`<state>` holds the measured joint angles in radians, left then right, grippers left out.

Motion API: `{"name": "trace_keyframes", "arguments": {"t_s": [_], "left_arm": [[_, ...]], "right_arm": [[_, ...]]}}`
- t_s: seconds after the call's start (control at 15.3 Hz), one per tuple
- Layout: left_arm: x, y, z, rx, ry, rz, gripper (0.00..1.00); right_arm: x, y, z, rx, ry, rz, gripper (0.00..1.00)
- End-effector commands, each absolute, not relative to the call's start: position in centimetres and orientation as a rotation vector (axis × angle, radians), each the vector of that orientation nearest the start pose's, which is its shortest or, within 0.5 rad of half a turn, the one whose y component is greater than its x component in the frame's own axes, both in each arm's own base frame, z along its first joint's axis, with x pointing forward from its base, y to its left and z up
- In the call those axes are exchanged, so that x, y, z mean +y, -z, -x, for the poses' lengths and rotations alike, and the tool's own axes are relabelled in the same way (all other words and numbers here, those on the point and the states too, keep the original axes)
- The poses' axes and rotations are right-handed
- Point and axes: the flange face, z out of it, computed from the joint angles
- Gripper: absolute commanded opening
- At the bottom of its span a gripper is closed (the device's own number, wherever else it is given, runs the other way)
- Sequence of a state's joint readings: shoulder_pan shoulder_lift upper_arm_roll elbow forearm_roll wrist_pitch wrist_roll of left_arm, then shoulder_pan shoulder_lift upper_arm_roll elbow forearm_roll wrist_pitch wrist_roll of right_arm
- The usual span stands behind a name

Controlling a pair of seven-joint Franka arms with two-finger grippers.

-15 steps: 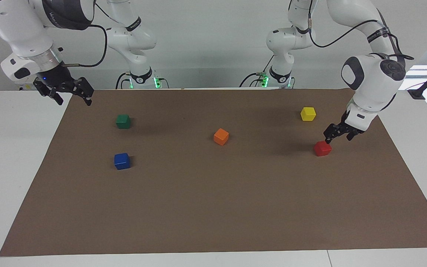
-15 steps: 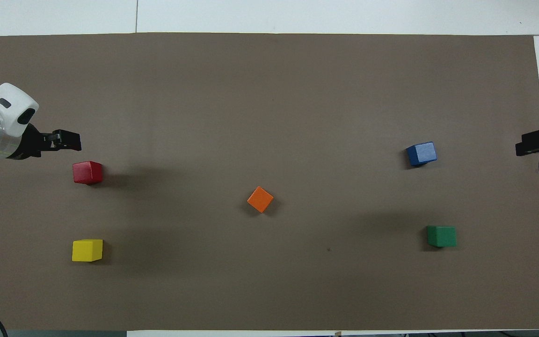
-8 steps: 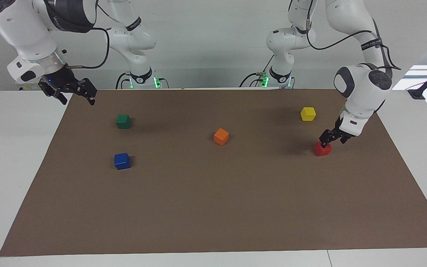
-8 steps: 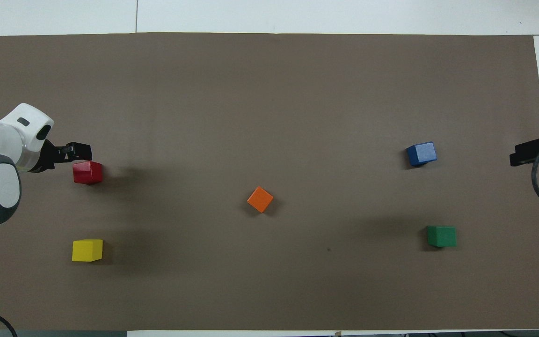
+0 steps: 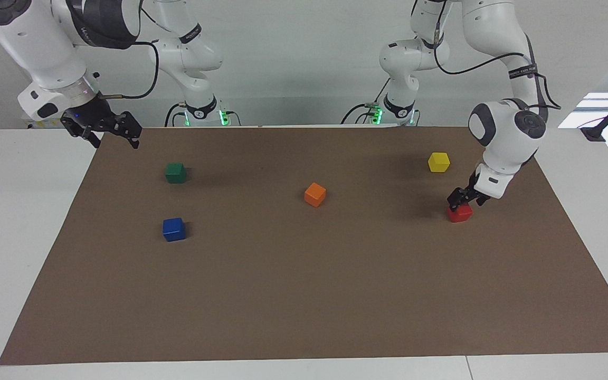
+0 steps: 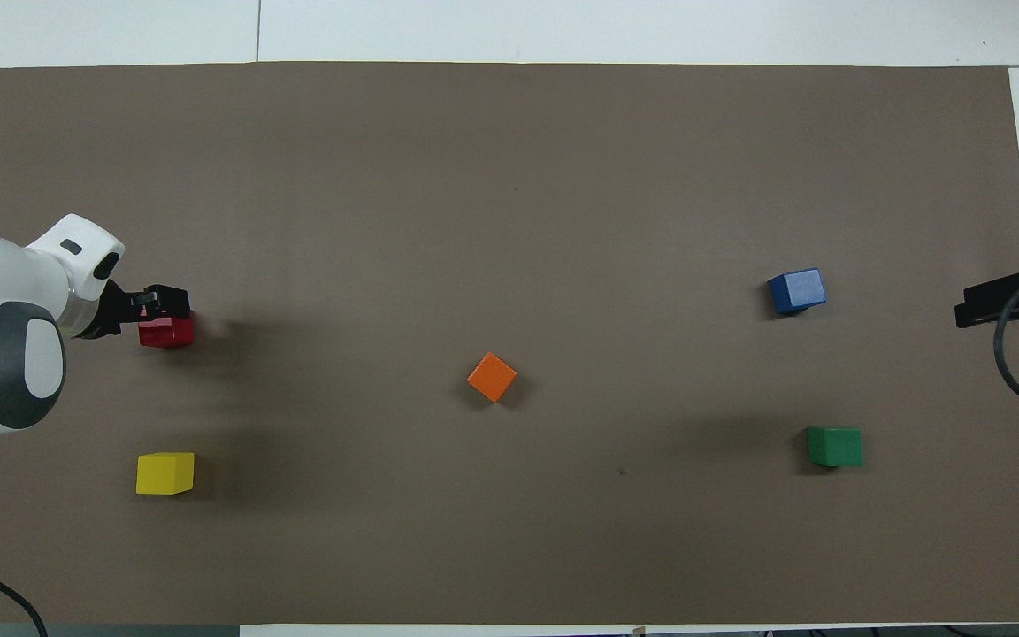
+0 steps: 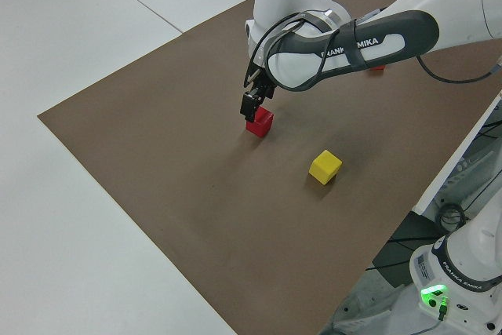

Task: Transfer red block to right arm and stack on blue block
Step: 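Lower the left gripper over the red cube and close on it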

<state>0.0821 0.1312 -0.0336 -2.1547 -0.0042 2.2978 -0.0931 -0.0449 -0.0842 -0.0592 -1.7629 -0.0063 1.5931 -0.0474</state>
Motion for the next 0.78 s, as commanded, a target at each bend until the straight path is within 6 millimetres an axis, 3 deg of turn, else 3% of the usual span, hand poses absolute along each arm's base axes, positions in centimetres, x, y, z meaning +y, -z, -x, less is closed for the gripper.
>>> {"name": "trace_keyframes", "arguments": {"t_s": [0.0,0.46,0.59,0.65,0.72], "left_arm": [[2.8,-33.3,-55.6,-0.236,0.039,3.133,1.0],[2.2,-30.5,-55.8,-0.184,-0.024,3.136,1.0],[2.4,-30.7,-56.1,-0.191,-0.033,3.136,1.0],[2.6,-31.0,-56.4,-0.193,-0.034,3.135,0.94],[2.6,-31.2,-56.5,-0.195,-0.043,3.136,0.78]], "right_arm": [[-4.7,-57.9,-51.5,0.107,-0.12,3.133,1.0],[-4.3,-57.8,-51.5,0.119,-0.122,3.131,1.0],[-4.2,-57.9,-51.5,0.119,-0.122,3.132,1.0],[-4.2,-57.9,-51.5,0.122,-0.123,3.132,1.0],[-4.1,-58.1,-51.6,0.12,-0.118,3.132,1.0]]}}
